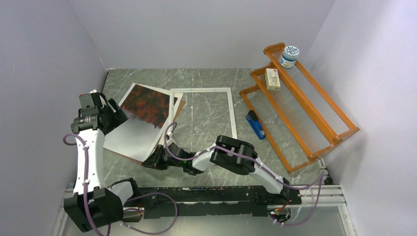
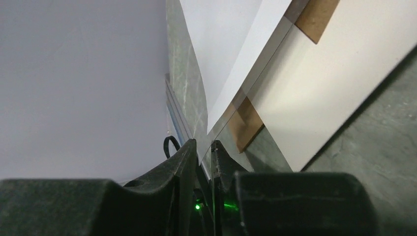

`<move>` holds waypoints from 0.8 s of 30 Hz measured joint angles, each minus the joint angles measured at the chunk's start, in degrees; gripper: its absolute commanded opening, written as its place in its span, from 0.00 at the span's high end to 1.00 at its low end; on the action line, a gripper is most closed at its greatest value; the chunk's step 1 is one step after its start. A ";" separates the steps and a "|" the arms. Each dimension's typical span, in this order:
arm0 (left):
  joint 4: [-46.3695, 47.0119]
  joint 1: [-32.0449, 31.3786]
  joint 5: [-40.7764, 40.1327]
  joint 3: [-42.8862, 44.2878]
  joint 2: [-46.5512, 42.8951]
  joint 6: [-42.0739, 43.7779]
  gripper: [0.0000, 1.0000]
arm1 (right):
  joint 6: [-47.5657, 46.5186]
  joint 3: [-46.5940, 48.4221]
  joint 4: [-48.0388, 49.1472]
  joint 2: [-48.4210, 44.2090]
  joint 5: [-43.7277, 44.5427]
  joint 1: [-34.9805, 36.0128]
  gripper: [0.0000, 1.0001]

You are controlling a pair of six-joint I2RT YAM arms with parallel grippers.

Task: Put the photo into the frame
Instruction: Pick up the photo frame item at the center of the board.

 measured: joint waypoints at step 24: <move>-1.86 0.00 -4.66 3.23 0.52 0.00 0.22 | -8.39 6.99 -21.86 -6.75 -2.05 -1.46 1.00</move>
